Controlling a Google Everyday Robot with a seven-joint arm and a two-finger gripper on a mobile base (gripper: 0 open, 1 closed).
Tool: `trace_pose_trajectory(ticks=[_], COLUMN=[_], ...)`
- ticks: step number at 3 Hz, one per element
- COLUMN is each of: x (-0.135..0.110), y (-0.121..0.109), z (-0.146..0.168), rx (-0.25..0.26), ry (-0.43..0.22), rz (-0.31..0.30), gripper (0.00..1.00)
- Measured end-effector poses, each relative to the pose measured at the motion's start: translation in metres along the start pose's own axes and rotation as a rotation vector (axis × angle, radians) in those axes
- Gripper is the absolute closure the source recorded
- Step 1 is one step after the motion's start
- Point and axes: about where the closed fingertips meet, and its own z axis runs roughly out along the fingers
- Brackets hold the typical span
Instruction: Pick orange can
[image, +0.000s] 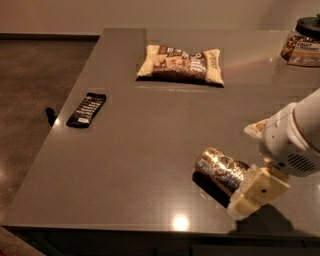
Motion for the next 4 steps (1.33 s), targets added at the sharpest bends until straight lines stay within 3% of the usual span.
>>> trace_pose_trajectory(ticks=[2, 3, 4], x=[-0.017, -0.018, -0.016], y=[0.016, 0.013, 0.007], z=[0.031, 0.041, 0.043], rx=[-0.013, -0.002, 0.017], ry=[-0.008, 0.012, 0.028], rz=[0.048, 0.078, 0.101], gripper=[0.00, 0.13, 0.36])
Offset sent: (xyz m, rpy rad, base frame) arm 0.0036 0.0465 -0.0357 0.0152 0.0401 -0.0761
